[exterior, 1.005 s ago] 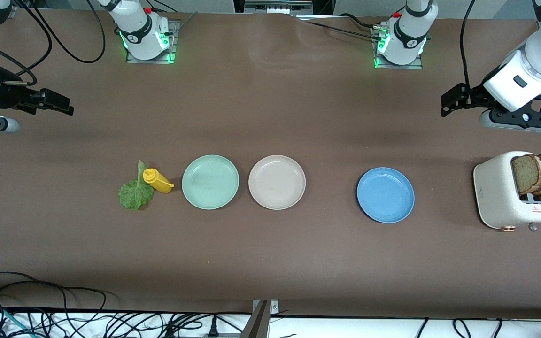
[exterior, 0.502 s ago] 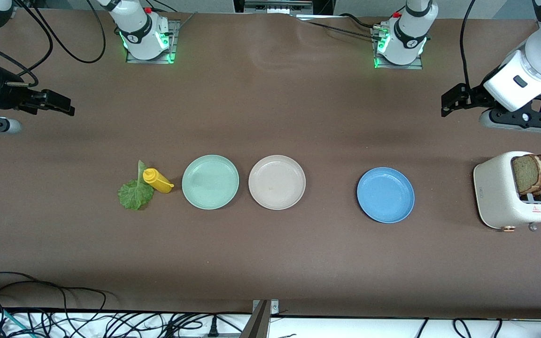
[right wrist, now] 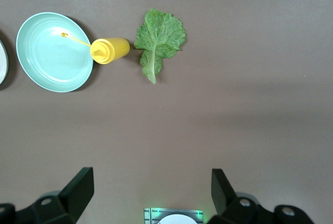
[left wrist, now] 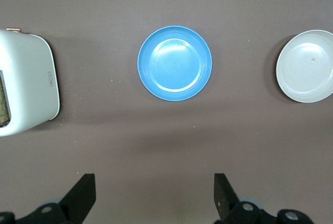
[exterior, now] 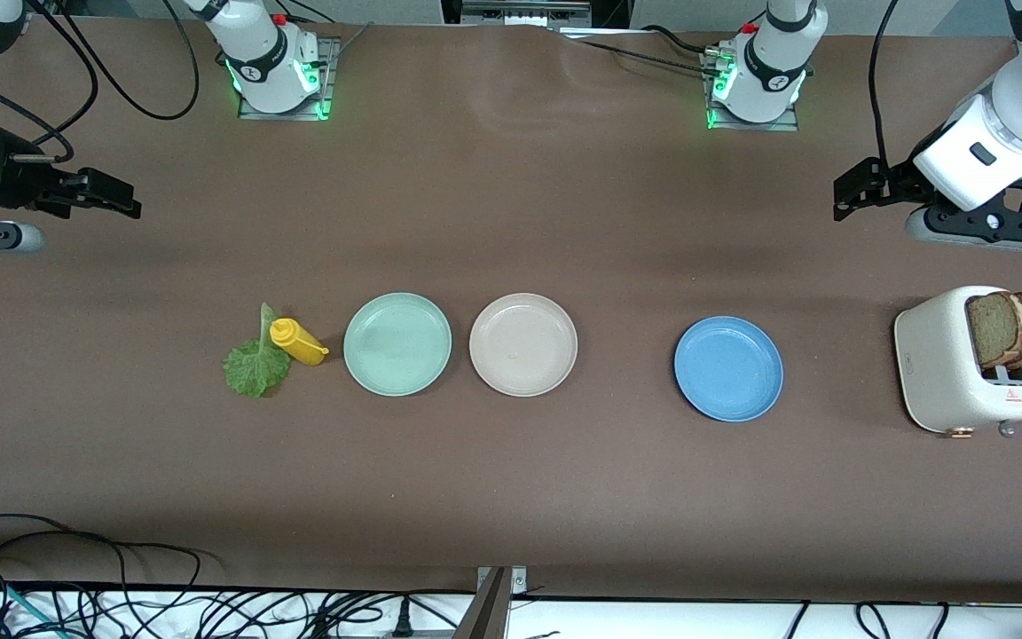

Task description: Make sandwich on beige plate with both arms

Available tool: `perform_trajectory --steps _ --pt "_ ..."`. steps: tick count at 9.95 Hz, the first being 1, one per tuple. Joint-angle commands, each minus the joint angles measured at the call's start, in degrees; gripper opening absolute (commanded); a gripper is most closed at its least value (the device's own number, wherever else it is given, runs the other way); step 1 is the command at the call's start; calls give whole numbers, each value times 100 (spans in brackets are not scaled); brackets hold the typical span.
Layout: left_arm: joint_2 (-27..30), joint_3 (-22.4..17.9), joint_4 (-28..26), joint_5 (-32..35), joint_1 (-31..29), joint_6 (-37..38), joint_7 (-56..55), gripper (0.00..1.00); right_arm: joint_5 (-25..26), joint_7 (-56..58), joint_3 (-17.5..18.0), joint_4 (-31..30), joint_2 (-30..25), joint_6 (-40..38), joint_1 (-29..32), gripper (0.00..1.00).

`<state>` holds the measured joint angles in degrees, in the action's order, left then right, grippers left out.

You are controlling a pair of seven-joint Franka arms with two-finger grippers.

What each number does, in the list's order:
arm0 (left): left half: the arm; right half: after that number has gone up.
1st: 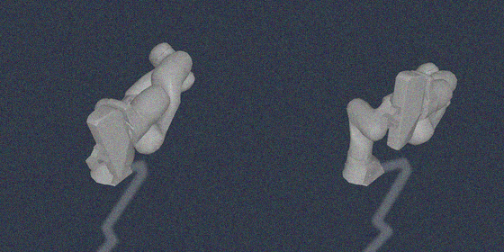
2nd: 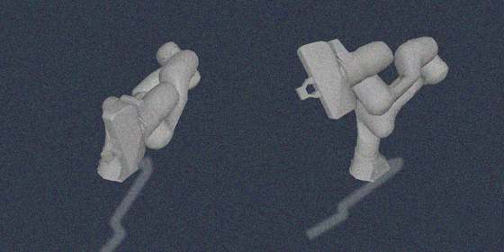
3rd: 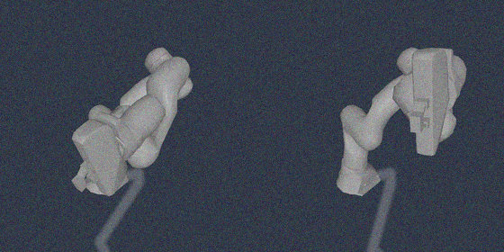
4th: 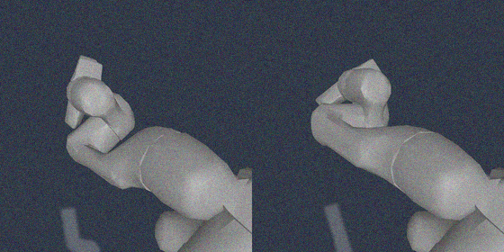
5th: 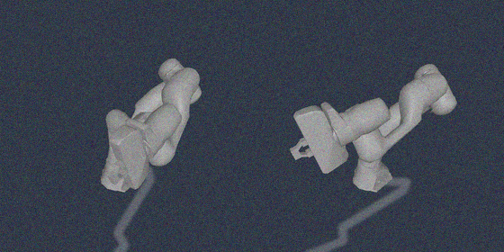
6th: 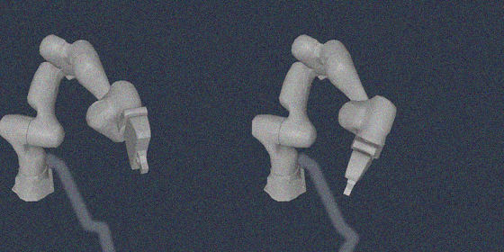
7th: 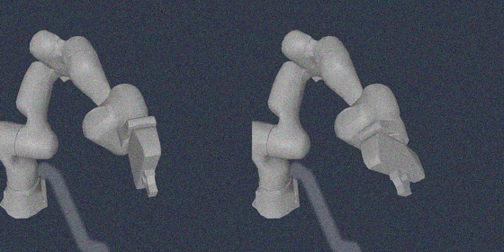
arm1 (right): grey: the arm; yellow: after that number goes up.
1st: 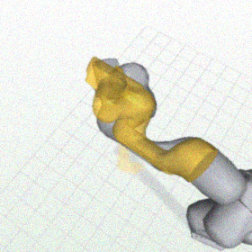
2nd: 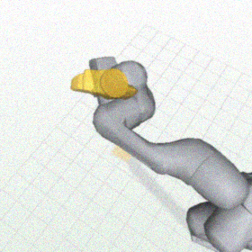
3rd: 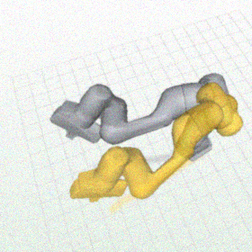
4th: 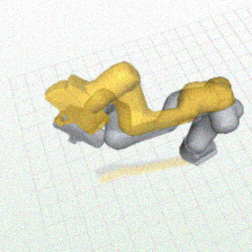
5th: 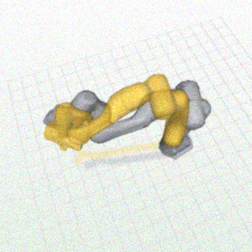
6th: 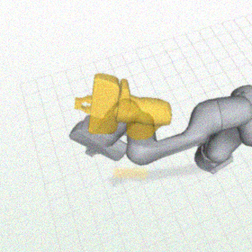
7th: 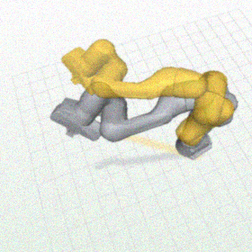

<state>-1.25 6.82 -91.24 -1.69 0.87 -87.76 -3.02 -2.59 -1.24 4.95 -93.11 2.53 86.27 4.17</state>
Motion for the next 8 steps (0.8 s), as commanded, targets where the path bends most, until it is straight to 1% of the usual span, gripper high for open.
perform_trajectory --steps 1,8 --pt "29 -23 19 160 45 66 91 100 -48 115 -11 -40 -42 -14 22 100" --pt "29 -23 19 160 54 66 91 100 -101 115 -38 -111 -59 13 31 100"
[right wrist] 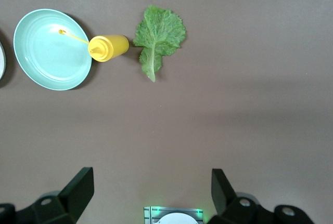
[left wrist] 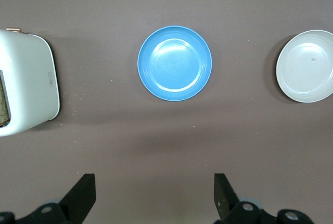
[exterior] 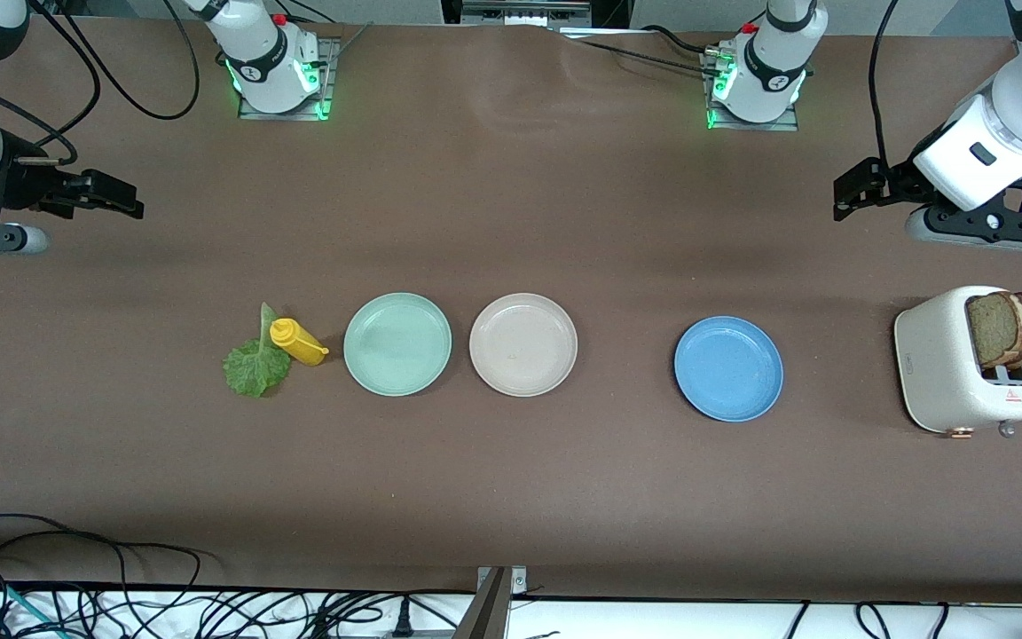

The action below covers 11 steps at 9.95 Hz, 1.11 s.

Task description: Make sandwich on beige plate with both arms

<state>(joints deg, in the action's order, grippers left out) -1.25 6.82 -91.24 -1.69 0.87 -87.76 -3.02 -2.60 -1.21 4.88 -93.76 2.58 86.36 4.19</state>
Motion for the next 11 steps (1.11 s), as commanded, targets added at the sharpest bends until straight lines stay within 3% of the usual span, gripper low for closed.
perform_trajectory --steps 1,11 --pt "29 -23 19 169 54 66 91 100 -100 112 -40 -37 -73 -22 20 100" --pt "29 -23 19 178 54 66 91 100 -74 86 -31 -64 -38 4 20 100"
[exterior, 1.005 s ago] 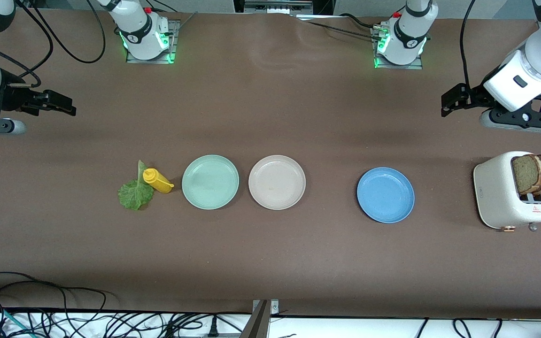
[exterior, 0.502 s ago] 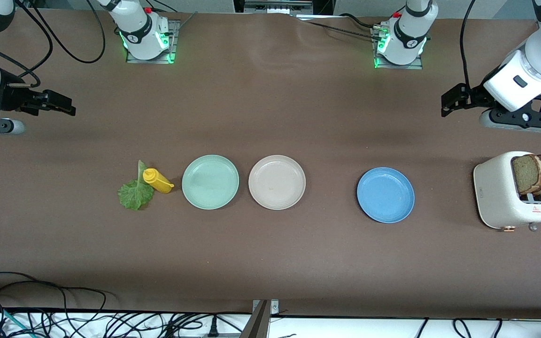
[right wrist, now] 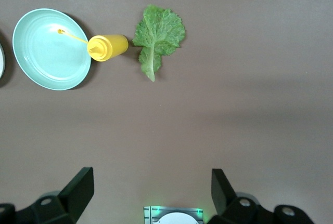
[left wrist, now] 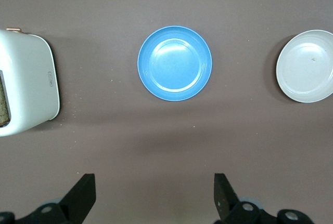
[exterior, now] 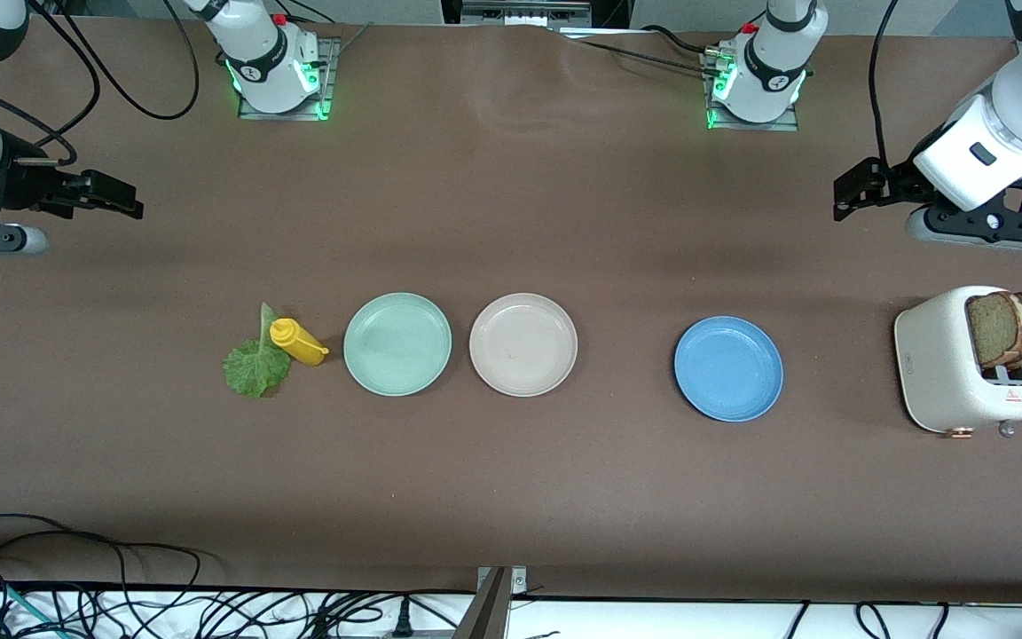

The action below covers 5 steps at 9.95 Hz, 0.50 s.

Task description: Make sandwich on beige plate with both arms

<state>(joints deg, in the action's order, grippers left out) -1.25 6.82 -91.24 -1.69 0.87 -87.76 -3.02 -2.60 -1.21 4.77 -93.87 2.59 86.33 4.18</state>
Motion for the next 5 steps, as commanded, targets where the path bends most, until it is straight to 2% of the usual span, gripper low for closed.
perform_trajectory --steps 1,5 --pt "29 -23 19 178 54 66 91 100 -74 94 -20 -69 -39 6 13 100" --pt "29 -23 19 178 54 66 91 100 -74 130 -46 -70 -48 -11 30 100"
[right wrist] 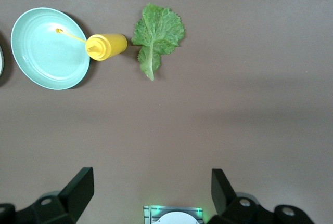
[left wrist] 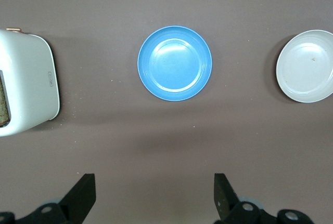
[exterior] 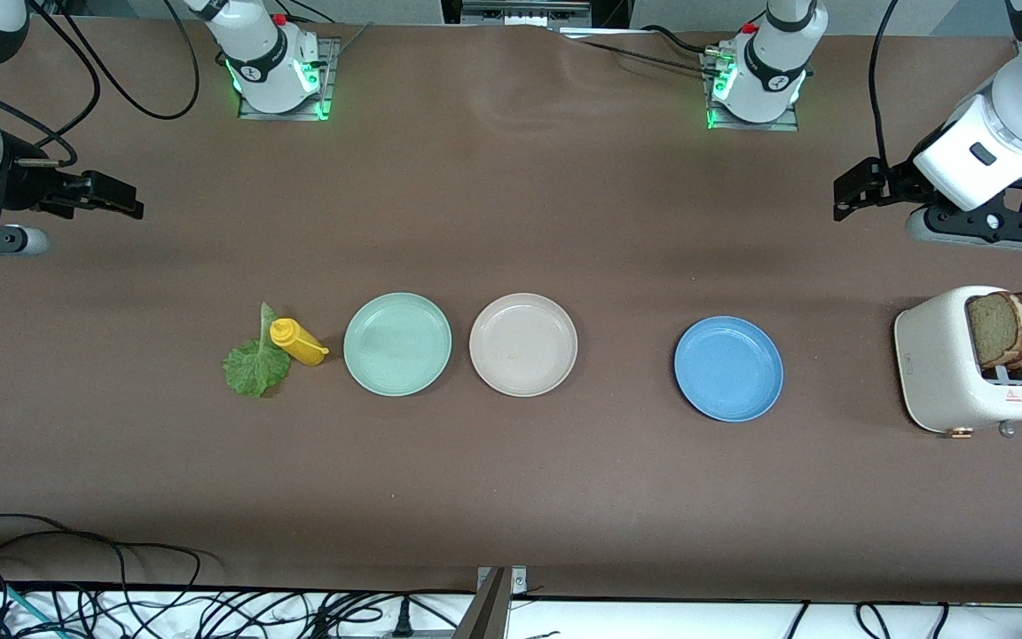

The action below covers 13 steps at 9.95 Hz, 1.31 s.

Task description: Make sandwich on beige plate with both arms

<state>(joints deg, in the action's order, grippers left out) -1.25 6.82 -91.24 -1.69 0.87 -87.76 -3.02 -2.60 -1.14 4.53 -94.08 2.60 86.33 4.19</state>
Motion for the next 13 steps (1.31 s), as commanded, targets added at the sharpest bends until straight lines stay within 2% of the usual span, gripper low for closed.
perform_trajectory --steps 1,13 --pt "29 -23 19 178 54 66 91 100 -74 123 -31 -58 -49 -11 20 100" --pt "29 -23 19 178 54 66 91 100 -92 106 -48 -146 4 33 29 100"
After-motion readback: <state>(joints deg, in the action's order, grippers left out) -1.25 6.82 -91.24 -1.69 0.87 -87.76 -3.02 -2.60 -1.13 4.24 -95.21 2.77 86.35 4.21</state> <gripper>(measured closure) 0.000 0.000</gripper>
